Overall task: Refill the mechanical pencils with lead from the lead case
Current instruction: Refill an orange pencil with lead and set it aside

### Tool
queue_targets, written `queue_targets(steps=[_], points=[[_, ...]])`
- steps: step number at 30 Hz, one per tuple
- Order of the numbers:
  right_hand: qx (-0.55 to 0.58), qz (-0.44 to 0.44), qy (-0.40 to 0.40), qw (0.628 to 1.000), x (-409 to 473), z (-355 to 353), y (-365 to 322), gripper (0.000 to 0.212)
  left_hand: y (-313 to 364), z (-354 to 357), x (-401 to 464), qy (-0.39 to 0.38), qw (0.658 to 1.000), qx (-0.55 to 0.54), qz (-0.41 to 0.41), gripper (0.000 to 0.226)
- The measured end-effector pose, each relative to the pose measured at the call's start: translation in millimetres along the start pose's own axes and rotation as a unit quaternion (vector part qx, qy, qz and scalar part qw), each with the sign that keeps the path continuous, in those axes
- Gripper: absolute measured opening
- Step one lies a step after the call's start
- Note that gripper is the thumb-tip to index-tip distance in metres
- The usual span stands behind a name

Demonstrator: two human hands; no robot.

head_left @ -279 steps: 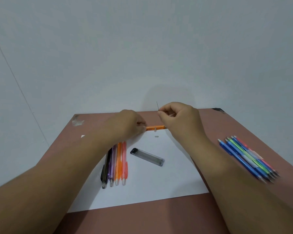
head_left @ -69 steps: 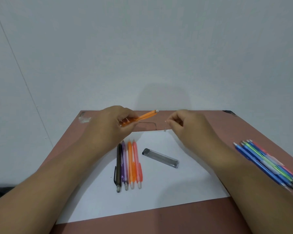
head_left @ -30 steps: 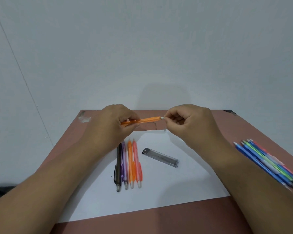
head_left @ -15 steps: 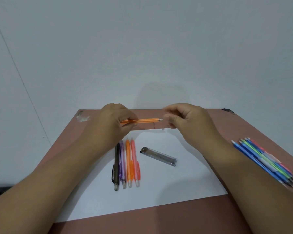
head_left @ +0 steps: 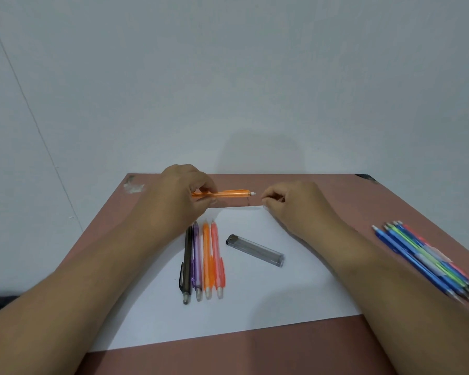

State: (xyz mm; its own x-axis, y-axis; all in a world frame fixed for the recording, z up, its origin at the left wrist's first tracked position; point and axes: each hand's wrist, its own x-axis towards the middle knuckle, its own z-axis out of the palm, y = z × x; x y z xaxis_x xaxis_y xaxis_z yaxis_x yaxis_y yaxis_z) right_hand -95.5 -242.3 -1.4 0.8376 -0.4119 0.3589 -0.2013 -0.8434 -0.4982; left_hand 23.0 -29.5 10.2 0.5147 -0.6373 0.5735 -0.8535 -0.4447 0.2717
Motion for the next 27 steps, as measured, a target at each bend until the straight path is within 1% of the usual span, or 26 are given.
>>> queue_targets(steps=[1,2,4,5,6,11,17,19,22,26,27], points=[[0.038,0.013,0.022,0.999,-1,-2,-1,0.014,0,0,0,-0.003,1.000,0.000,-0.003,0.009],[0.103,0.035,0.040,0.993,-2,-4,-4,0.012,1,0,0,-0.005,1.000,-0.001,-0.007,0.009],[0.260,0.082,0.042,0.961,-6,-9,-12,0.011,0,1,1,-0.005,1.000,-0.006,-0.013,0.009],[0.312,0.091,0.035,0.945,-8,-10,-15,0.012,0,1,1,-0.001,1.000,-0.008,-0.014,0.009],[0.336,0.093,0.030,0.937,-9,-11,-16,0.013,0,1,1,0.003,1.000,-0.011,-0.015,0.009],[0.359,0.102,0.021,0.928,-10,-10,-20,0.018,0,2,1,0.008,0.999,-0.025,-0.020,0.008],[0.393,0.096,0.011,0.915,-14,-10,-25,0.016,2,0,0,0.009,0.999,-0.025,-0.018,0.008],[0.414,0.101,0.005,0.905,-14,-9,-25,0.013,3,-1,0,0.009,0.999,-0.032,-0.022,0.008],[0.465,0.118,-0.006,0.878,-14,-9,-24,0.009,8,-4,-1,0.008,0.999,-0.042,-0.026,0.009],[0.483,0.127,-0.024,0.866,-14,-8,-25,0.009,14,-6,-2,0.003,0.999,-0.042,-0.030,0.007],[0.496,0.129,-0.024,0.858,-14,-9,-26,0.009,15,-6,-2,0.005,0.999,-0.043,-0.032,0.007]])
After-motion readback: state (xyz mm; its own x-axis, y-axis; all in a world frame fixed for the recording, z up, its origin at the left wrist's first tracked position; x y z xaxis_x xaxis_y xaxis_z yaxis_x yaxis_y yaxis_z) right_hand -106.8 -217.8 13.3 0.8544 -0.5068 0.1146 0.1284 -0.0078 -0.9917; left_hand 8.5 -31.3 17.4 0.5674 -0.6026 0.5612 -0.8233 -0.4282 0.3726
